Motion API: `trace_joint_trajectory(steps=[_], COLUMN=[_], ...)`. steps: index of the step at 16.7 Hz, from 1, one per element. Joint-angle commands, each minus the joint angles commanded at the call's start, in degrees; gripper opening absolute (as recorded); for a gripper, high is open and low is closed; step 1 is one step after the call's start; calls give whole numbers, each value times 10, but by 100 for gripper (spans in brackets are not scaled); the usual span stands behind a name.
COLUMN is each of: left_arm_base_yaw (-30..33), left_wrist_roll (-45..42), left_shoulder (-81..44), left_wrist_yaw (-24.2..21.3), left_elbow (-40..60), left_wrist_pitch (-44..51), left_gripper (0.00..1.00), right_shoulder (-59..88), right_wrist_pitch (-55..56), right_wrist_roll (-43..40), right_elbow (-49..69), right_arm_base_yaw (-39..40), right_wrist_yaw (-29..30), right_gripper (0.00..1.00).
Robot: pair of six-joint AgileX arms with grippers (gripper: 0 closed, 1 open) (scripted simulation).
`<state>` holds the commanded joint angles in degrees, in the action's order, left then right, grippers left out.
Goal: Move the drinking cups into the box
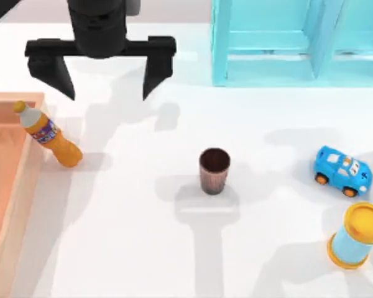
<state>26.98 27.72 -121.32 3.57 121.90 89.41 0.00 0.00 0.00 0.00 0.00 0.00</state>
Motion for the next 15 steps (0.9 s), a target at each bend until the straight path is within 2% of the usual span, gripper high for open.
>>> trace_joint_trajectory(steps=[3, 6, 8, 15], left_arm_base_yaw=[116, 184, 200, 198], left_wrist_roll=[122, 194, 212, 210], left_shoulder=[-88, -149, -165, -163], left_wrist_yaw=[5, 6, 4, 4], left_elbow=[101, 164, 179, 156], left_wrist_pitch=[-7, -14, -12, -34], left_gripper=[100, 100, 100, 100], right_shoulder=[0, 0, 0, 0], right_wrist_pitch=[0, 0, 0, 0], right_wrist_roll=[0, 0, 0, 0], right_elbow=[0, 0, 0, 0], right_arm_base_yaw=[0, 0, 0, 0], right_wrist_yaw=[0, 0, 0, 0], right_gripper=[100, 100, 100, 100])
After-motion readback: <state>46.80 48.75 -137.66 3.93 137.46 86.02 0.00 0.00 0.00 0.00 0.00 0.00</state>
